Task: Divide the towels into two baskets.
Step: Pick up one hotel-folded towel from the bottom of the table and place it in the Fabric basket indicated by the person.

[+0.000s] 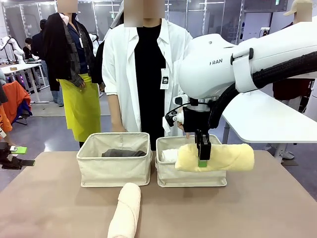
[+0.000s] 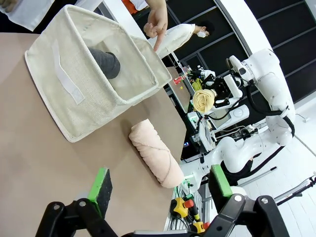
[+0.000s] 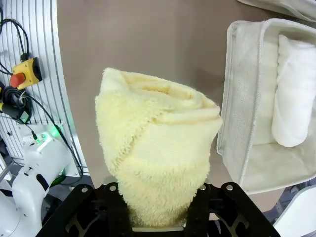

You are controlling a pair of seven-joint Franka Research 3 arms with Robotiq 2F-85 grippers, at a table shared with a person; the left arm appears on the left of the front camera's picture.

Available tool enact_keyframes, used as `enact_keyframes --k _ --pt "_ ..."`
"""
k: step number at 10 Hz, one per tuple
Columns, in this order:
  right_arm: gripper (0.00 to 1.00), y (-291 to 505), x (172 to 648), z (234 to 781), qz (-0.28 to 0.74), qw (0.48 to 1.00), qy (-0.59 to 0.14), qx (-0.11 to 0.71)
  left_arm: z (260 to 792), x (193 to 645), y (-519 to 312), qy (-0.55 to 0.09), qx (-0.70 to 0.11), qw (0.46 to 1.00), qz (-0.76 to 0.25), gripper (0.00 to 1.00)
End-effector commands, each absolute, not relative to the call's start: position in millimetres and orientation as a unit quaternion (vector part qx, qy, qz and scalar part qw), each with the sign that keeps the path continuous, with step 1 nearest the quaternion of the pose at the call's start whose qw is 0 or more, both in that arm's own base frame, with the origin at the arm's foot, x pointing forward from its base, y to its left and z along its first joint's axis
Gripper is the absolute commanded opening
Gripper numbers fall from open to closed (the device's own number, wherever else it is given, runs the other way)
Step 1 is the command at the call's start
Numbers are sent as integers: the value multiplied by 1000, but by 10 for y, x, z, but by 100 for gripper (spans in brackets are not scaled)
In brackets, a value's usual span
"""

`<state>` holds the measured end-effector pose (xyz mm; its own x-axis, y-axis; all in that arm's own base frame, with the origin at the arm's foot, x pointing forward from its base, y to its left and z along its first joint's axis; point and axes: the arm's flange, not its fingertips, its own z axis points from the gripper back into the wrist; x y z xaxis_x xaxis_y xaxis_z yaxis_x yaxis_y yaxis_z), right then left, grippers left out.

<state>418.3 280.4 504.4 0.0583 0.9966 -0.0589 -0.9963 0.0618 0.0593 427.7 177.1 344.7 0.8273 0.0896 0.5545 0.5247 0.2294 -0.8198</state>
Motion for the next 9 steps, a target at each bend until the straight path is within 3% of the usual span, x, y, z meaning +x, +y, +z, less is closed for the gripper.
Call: enact_keyframes --k 1,4,9 --pt "37 2816 4504 5010 700 713 42 7 3475 4233 1755 -256 -601 743 -144 100" --pt "37 3094 5241 5068 725 686 49 -38 3475 4233 1755 -256 -601 743 -144 100" --pt "37 3314 5958 4829 714 695 42 -66 3475 4233 1755 -256 -601 743 -144 100"
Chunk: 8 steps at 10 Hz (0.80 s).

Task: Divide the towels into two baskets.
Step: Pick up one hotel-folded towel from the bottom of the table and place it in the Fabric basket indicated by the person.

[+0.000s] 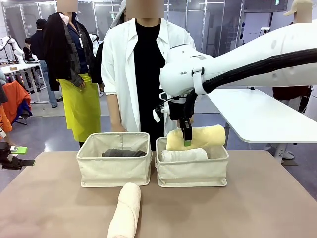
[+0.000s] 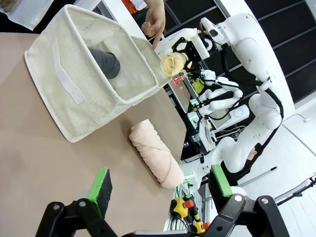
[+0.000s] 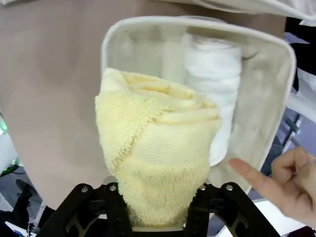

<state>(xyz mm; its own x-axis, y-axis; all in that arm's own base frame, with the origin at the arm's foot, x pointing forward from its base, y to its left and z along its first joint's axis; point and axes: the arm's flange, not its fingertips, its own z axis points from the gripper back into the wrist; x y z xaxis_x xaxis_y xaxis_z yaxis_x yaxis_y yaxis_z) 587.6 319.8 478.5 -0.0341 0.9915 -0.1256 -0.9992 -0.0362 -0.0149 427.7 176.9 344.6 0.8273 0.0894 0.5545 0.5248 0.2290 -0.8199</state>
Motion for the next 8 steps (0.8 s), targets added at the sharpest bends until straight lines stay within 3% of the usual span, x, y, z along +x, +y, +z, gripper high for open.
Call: enact_keyframes --k 1,2,3,4,5,8 --pt "37 3338 6062 4706 718 692 47 -61 3475 4233 1755 -256 -601 743 -144 100" --pt "46 3353 6103 4616 720 690 49 -55 3475 4233 1755 -256 -601 743 -144 100" --pt "62 3346 6118 4541 716 694 51 -43 3475 4233 1755 -256 -601 743 -144 100" --pt "84 3340 6110 4503 713 698 51 -42 3475 4233 1755 -256 -601 743 -144 100" --pt "99 3335 6100 4458 709 702 60 -45 3475 4233 1755 -256 -601 743 -144 100" --pt "100 3309 6040 4438 704 705 64 -45 3475 4233 1755 -256 -601 743 -144 100"
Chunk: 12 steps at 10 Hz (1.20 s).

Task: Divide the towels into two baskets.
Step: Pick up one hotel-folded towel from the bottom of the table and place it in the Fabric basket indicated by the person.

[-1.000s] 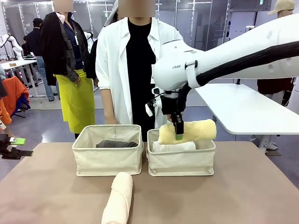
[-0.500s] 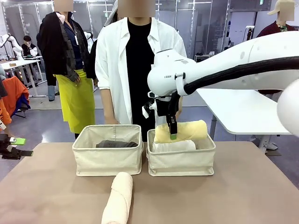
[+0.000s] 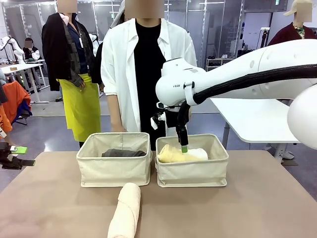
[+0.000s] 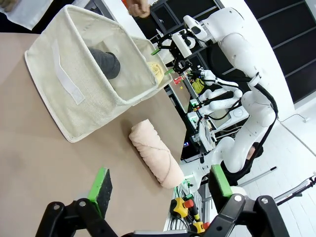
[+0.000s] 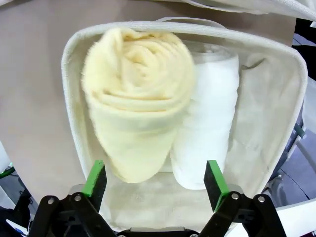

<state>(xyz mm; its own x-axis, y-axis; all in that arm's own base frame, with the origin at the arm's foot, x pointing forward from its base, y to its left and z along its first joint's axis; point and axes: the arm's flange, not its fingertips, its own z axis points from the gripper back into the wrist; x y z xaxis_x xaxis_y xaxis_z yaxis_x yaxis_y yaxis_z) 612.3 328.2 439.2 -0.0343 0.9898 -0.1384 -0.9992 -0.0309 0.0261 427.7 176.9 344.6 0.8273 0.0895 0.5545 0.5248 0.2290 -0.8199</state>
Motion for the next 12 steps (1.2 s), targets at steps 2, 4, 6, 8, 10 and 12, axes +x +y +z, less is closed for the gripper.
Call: enact_keyframes --k 2,4,6,8,10,12 --pt "100 3190 5982 4502 692 719 49 -38 3475 4233 1755 -256 -601 743 -144 100" --pt "100 3255 6110 4454 710 701 54 -42 3475 4233 1755 -256 -601 743 -144 100" --pt "100 3255 6110 4454 710 701 54 -42 3475 4233 1755 -256 -601 743 -144 100" --pt "100 3255 6110 4454 710 701 54 -42 3475 4233 1755 -256 -601 743 -144 100" --pt "100 3255 6110 4454 710 701 54 -42 3475 4233 1755 -256 -601 743 -144 100" --pt "100 3255 6110 4454 710 701 54 -42 3475 4233 1755 -256 -601 743 -144 100"
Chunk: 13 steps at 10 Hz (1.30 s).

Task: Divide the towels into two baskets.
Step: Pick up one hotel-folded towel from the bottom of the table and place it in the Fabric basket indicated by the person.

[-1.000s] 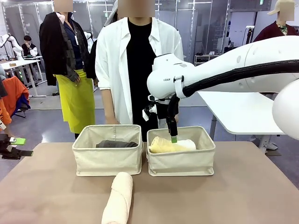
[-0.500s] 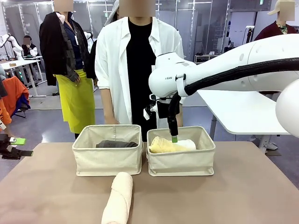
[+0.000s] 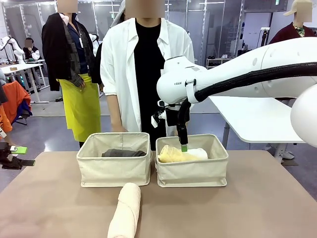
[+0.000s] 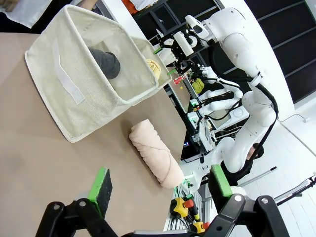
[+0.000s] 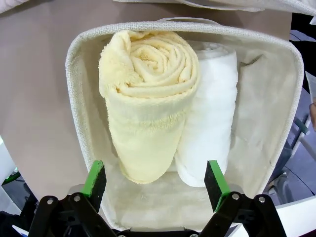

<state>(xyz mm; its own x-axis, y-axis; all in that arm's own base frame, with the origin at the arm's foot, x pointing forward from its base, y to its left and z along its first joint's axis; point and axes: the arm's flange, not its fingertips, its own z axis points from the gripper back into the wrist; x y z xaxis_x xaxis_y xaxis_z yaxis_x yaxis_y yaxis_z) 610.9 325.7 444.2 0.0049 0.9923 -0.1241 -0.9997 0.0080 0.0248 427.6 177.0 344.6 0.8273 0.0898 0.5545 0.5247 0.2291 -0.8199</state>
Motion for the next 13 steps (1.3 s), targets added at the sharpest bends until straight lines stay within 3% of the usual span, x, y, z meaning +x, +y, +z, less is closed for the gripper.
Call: enact_keyframes --k 1,2,5,8,10,13 --pt "100 3255 6110 4454 710 701 54 -42 3475 4233 1755 -256 -601 743 -144 100" --pt "100 3257 6109 4442 703 708 53 -35 3475 4233 1755 -256 -601 743 -144 100" --pt "100 2209 5489 4826 587 805 28 86 3475 4233 1755 -256 -601 743 -144 100" --pt "100 1451 4980 4715 468 855 -4 222 3475 4233 1755 -256 -601 743 -144 100" --pt "100 803 4646 4490 333 873 -22 356 3475 4233 1755 -256 -601 743 -144 100" --pt "100 -294 4070 4146 183 826 -70 528 3475 4233 1755 -256 -601 743 -144 100"
